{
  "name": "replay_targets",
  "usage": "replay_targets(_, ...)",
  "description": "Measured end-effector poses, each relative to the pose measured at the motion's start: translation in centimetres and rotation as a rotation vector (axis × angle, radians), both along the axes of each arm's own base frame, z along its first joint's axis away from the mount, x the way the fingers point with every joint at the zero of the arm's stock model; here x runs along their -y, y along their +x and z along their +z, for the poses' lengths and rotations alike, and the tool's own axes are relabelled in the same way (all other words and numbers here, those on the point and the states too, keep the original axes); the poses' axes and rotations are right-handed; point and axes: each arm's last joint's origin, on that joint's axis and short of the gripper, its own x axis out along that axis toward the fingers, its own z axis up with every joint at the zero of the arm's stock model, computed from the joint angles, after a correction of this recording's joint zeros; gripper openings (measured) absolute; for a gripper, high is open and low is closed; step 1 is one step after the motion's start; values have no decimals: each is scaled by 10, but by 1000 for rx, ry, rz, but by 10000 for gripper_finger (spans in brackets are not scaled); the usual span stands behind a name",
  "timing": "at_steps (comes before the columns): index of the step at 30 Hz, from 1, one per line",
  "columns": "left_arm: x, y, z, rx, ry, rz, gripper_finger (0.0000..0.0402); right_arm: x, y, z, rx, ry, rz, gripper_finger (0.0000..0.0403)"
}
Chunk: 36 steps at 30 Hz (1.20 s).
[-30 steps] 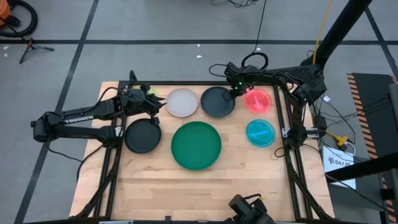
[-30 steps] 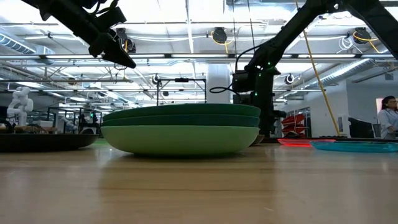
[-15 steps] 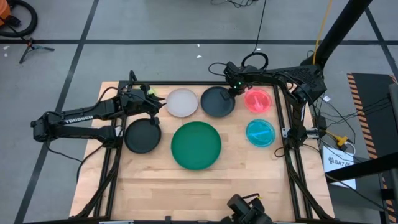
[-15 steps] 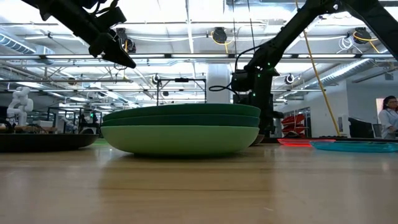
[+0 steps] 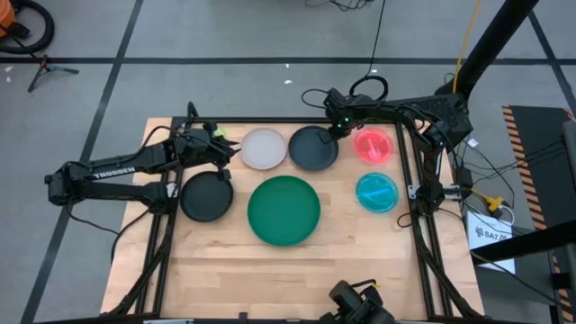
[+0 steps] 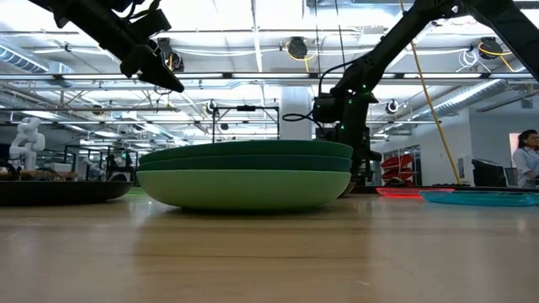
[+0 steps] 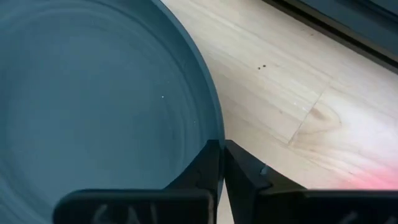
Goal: Stack plastic plates
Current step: Stack the top black plate on top of the dark green plate
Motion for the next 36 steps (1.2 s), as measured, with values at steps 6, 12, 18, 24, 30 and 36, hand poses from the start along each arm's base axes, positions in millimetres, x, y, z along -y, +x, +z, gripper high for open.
replay_targets(6,0,0,0,0,0,0,95,-2,-2,9,6,-16,0,5)
replay_targets(12,0,0,0,0,0,0,95,-5,-6,31,37,-67,-2,3)
replay_targets(18,0,0,0,1,0,0,95,-12,-13,57,81,-110,2,2)
replay_targets(24,0,0,0,1,0,0,95,-26,-17,88,140,-162,14,1)
replay_targets(30,0,0,0,1,0,0,95,-53,-12,110,183,-181,77,1)
replay_targets(36,0,0,0,2,1,0,95,-86,6,113,202,-132,170,1)
